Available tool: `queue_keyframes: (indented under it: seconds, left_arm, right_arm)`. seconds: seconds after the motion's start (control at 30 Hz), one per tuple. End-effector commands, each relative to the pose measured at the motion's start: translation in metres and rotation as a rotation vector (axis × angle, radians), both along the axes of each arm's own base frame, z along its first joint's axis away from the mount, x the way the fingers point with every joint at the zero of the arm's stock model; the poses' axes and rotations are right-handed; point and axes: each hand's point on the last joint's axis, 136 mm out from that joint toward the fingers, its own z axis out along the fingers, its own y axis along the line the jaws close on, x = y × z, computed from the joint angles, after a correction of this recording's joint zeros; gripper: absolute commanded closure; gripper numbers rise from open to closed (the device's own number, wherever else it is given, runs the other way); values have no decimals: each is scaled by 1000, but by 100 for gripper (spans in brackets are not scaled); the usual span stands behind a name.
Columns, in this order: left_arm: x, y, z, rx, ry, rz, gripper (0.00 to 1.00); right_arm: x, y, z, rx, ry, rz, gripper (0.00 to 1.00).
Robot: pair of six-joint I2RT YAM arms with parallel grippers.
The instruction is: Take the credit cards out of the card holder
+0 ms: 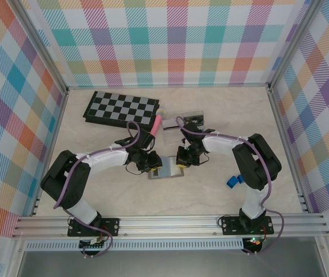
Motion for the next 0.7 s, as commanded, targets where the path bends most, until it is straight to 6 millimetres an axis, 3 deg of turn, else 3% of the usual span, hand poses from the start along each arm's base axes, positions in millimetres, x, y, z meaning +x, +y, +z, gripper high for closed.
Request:
queue_keyframes:
  seconds: [0.0,0.67]
  left_arm:
    - [2,-14,17,-92,-29,-38,78]
    - [4,-35,32,-208,-73,-93,71]
  right_arm:
    - [-9,-8,-18,-57,57,-8,99]
    - [-9,-7,-17,-53,60,-9,99]
